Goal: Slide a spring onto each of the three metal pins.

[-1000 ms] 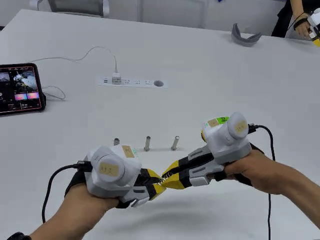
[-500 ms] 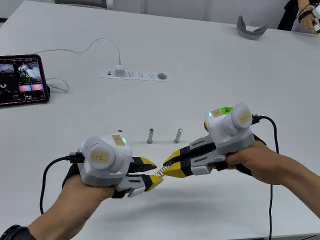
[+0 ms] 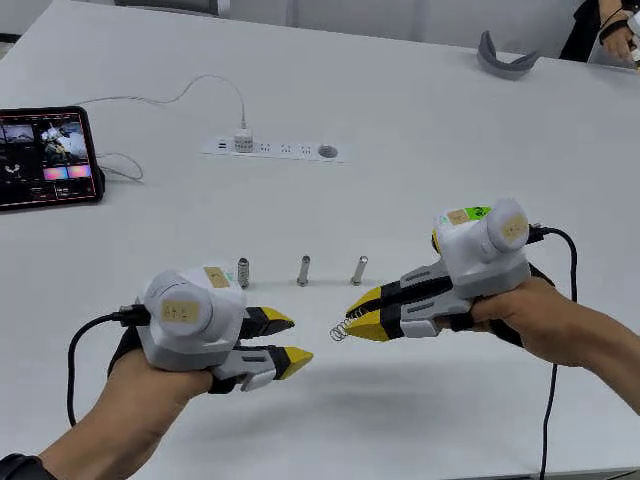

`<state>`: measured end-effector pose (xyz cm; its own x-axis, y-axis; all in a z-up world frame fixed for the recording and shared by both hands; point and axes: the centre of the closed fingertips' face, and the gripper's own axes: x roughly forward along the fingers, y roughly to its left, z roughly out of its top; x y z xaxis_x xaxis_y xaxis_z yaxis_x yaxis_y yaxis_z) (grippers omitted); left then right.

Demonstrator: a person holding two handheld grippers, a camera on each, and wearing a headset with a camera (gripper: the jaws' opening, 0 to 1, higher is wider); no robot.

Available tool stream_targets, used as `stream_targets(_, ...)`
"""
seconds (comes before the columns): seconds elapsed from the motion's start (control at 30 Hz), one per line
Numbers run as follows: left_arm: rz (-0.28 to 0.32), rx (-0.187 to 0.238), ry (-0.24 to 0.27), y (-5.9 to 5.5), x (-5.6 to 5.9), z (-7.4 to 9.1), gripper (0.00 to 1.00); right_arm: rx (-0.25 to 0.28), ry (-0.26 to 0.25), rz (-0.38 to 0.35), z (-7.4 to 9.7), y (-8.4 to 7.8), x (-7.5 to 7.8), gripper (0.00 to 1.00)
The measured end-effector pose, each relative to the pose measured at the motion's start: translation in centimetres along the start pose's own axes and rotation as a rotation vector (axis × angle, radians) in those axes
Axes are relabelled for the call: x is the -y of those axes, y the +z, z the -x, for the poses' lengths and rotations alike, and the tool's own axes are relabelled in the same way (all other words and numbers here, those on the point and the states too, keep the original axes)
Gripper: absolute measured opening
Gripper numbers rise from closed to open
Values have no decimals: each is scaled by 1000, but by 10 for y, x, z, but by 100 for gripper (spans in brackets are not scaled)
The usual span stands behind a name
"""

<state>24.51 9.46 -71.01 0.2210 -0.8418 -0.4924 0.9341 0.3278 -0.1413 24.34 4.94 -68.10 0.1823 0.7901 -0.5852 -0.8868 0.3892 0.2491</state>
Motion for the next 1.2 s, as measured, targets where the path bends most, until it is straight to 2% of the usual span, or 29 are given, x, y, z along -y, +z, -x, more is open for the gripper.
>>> stream_targets(0.53, 76, -10, 126, -21, -34, 26, 42, -40, -84, 10, 5, -5, 22, 12)
stream_targets(0.83, 108, -29, 182, -31, -47, 37, 52, -53, -113, 31, 9, -1, 34, 12)
stream_targets(1.2, 143, -19, 235, -35, -57, 50, 60, -74, -152, 28, 10, 1, 55, 12)
